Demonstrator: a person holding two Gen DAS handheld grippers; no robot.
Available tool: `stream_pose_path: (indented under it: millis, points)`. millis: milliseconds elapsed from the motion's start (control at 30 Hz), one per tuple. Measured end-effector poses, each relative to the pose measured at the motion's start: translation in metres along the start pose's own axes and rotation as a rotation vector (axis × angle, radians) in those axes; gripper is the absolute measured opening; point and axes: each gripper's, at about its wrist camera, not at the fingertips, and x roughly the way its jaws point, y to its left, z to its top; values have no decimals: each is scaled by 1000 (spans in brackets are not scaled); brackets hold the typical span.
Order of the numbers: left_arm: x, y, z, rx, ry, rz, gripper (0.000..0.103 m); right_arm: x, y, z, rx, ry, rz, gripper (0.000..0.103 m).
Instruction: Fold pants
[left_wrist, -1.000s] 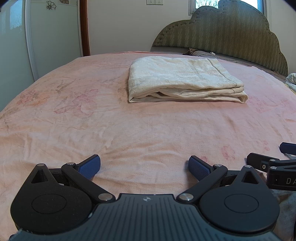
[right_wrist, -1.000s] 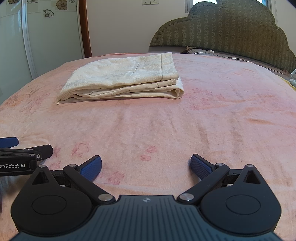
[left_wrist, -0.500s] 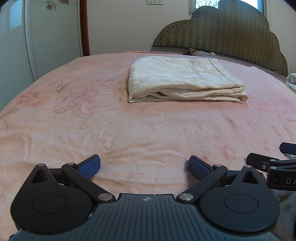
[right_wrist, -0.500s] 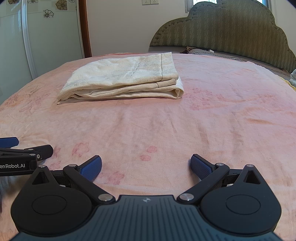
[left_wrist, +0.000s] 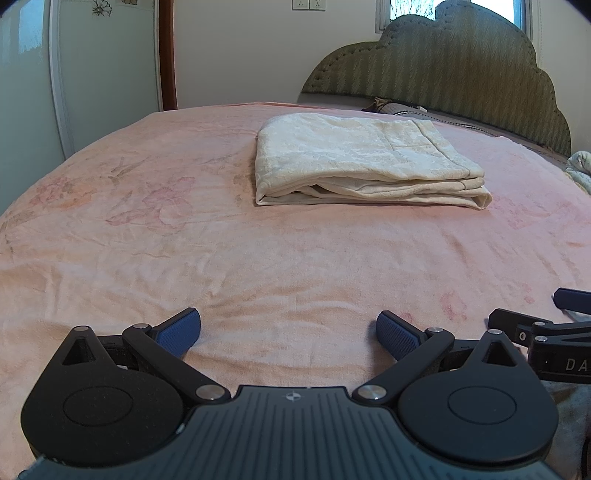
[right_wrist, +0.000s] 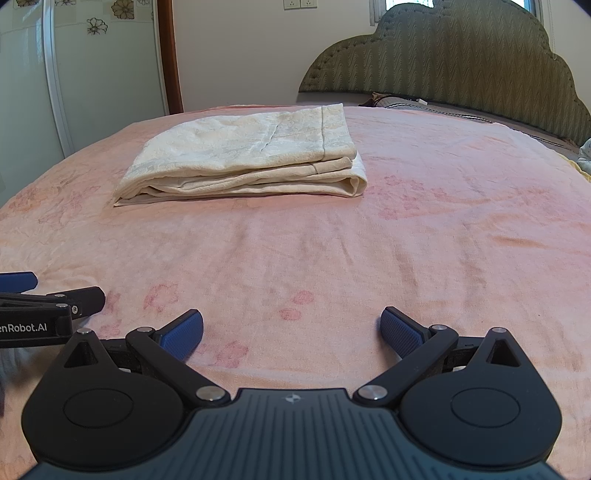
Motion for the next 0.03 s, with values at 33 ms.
stream_pose_path:
  millis: [33]
  points:
    - [-1,2,-1,-7,-3,-10,103,0,0,0,-1,1,-1,103]
